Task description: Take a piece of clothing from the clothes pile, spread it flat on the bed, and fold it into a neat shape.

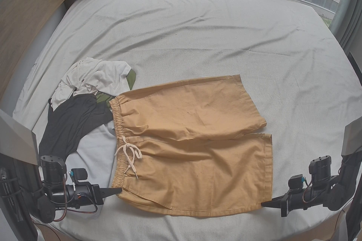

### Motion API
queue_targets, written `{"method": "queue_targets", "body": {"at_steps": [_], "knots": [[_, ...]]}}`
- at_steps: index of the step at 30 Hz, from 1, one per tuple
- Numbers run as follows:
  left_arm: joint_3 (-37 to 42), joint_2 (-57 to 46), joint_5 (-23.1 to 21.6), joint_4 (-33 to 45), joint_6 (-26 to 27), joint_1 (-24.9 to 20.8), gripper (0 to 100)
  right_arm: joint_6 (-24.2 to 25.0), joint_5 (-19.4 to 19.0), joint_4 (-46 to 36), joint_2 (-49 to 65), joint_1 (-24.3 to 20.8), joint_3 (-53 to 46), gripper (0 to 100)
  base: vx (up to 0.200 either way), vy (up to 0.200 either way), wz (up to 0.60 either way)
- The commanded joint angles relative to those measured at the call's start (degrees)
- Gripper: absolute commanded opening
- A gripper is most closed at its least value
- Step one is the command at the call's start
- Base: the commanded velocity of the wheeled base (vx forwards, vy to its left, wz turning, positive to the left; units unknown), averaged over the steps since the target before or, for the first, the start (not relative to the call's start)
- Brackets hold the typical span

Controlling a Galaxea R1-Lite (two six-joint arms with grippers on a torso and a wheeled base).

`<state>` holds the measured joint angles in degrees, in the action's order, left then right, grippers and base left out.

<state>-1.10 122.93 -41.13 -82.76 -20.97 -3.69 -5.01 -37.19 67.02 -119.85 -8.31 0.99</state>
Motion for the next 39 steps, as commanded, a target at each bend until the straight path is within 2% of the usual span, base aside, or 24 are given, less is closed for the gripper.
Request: {"method": "queue_targets", "body": {"at_steps": [1,9,10,14,21,27,34,39], "knots": [[1.1,-1.6,-0.1,2.3,0.3,0.5,0,-0.3,-0.1,-1.2,2.2,-0.3,-1.0,0,0.000,0.000,0.00],[1.1,-5.2,-0.8,9.9,4.1,1.5,0,-0.8,0.0,-4.3,3.3,-0.4,-1.0,0,0.000,0.000,0.00],[1.1,-9.2,-1.0,14.9,4.2,1.6,0,-1.5,0.0,-5.9,4.2,-0.6,-1.0,0,0.000,0.000,0.00],[1.1,-16.1,-1.5,23.4,4.6,1.1,0,-3.8,0.0,-10.8,6.6,-0.7,-1.0,0,0.000,0.000,0.00],[1.1,-17.5,-1.5,27.1,7.3,1.6,0,-4.7,0.0,-16.4,11.7,-0.8,-1.0,0,0.000,0.000,0.00],[1.1,-17.7,-1.5,34.9,14.5,1.9,0,-4.8,0.0,-21.4,16.0,-2.3,-1.0,0,0.000,0.000,0.00],[1.1,-17.5,-1.9,42.0,24.8,5.6,0,-6.7,0.0,-25.3,17.9,-2.8,-1.0,0,0.000,0.000,0.00],[0.9,-17.0,-3.0,41.2,25.7,5.7,0,-6.6,0.0,-24.9,18.0,-2.2,-0.1,0,0.000,0.000,0.00]]}}
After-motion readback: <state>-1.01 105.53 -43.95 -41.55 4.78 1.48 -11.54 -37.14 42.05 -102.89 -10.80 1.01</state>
